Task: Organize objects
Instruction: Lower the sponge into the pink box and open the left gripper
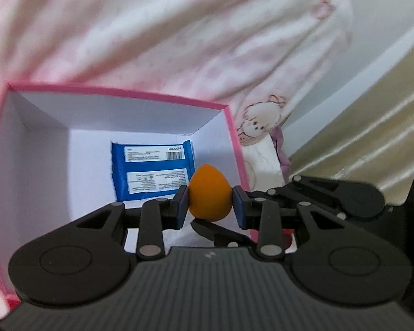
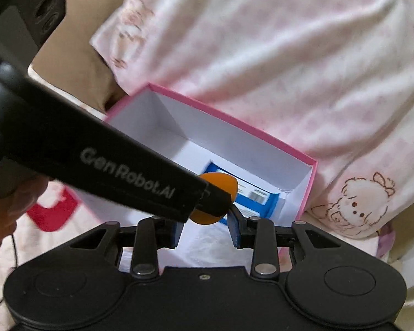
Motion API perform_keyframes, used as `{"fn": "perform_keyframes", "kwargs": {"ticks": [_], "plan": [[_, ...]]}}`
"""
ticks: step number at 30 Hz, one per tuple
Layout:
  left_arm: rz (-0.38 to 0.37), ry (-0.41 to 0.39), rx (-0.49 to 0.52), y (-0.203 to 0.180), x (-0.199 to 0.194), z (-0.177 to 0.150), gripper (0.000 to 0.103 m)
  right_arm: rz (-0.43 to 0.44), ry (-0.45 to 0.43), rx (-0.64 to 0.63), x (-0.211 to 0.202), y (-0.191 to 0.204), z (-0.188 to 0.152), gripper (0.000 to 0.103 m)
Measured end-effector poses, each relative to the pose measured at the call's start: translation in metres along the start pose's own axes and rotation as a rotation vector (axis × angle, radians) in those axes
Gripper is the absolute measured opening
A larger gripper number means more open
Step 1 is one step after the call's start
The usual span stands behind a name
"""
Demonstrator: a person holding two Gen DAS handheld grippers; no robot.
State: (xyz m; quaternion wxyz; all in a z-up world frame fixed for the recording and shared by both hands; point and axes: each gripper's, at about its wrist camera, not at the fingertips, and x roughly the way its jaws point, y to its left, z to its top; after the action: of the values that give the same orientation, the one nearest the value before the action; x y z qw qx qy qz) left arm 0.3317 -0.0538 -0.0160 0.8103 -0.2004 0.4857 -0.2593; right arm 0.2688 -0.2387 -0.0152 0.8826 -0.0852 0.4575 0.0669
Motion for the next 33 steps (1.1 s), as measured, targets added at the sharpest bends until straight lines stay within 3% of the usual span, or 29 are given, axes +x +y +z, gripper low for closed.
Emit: {"fn": "perform_keyframes", "kwargs": {"ticks": [3,8,13,18,24,33], "plan": [[-0.021,0.029,-0.045,0.017,0.027,0.007,0.033,-0.018,0.061,0.002,0.026,-0.009,0.005,0.039],[-0.033,0.054,-0.107,0.035,0.055,0.011,0.033,-0.084,0.152,-0.098,0.059,-0.003,0.011,0.038],[-0.077,0.076,-0.163,0.046,0.073,0.010,0.033,-0.124,0.218,-0.158,0.071,-0.001,0.010,0.039],[-0.056,0.124,-0.186,0.046,0.096,0.005,0.033,-0.166,0.260,-0.249,0.084,0.005,-0.004,0.040],[-0.056,0.131,-0.219,0.043,0.112,-0.001,0.033,-0.192,0.192,-0.217,0.055,-0.001,-0.014,0.047],[-0.005,0.113,-0.167,0.027,0.121,-0.001,0.035,-0.102,0.095,-0.129,0.021,-0.009,-0.034,0.050]]}}
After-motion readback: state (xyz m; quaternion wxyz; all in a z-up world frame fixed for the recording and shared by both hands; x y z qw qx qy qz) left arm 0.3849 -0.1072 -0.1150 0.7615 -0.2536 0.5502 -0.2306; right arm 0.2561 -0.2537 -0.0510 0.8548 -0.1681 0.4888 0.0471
